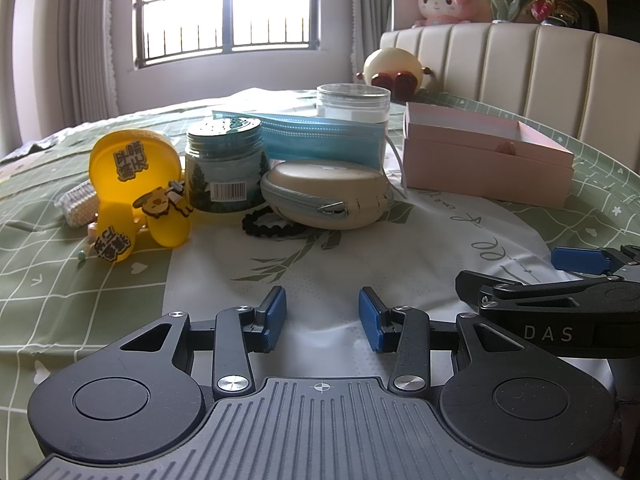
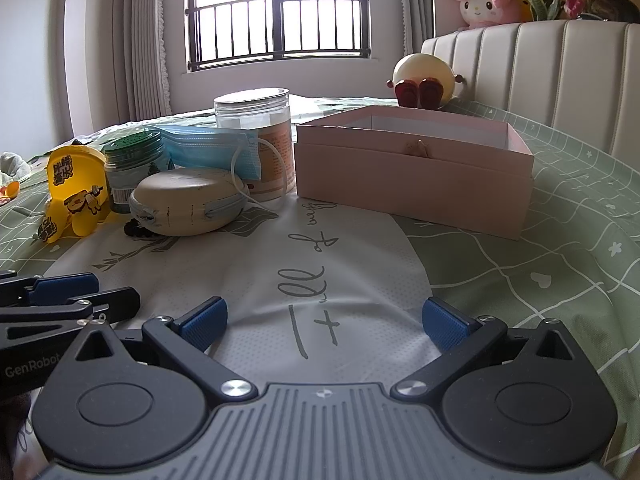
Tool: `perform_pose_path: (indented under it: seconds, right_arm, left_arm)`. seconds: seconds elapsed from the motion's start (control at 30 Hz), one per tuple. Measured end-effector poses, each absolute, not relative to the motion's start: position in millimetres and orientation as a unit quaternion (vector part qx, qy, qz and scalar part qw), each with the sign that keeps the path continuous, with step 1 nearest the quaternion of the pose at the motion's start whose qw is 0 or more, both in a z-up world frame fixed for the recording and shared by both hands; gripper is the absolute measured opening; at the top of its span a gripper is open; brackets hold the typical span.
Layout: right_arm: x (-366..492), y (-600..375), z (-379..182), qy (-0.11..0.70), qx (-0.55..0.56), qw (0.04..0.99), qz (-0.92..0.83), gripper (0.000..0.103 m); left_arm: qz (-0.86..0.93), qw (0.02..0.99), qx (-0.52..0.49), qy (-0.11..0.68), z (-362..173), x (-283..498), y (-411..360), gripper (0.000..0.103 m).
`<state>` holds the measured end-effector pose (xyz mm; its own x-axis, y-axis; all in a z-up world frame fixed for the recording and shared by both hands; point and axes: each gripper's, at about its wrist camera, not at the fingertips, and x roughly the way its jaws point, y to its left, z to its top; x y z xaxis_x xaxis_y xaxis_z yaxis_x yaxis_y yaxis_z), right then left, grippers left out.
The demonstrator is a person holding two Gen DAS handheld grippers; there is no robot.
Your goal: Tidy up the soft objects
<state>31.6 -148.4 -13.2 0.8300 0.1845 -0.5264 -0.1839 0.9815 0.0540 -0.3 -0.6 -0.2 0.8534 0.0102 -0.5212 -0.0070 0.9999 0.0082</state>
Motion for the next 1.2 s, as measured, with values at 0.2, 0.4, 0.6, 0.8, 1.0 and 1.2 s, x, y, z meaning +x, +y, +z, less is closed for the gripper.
perform_pose_path:
  seconds: [0.2,0.4,0.6,0.8,1.0,1.2]
  right_arm:
    - [31.5,-148.4,-13.3,0.275,0.001,0.957,0.096,0.103]
    - [31.4,-148.5,-13.4,0.275,0.000,0.957,0.097,0.103]
    - [31.4,-148.7,-13.5,0.275,0.000,0.957,0.096,0.103]
    - [31.6,-148.8,-13.4,0.275,0.000,0.957,0.096,0.103]
    - [33.7,-147.6,-10.2,0.289,0.001,0.952,0.098,0.103]
    - [57.3,-146.4,4.1,0.368,-0.010,0.922,0.119,0.103]
  left_arm:
    - [0.005,0.963,0.003,0.270,-0.2,-0.4,-0.6,0.045]
    - [0.005,0.963,0.003,0.270,-0.2,-0.4,-0.7,0.045]
    - [0.004,0.963,0.003,0.270,-0.2,-0.3,-0.7,0.045]
    - [0.005,0.963,0.003,0.270,-0.2,-0.4,-0.7,0.045]
    - [0.005,0.962,-0.003,0.273,-0.1,0.9,-0.7,0.045]
    - [0.005,0.959,-0.030,0.282,5.6,4.9,10.9,0.038]
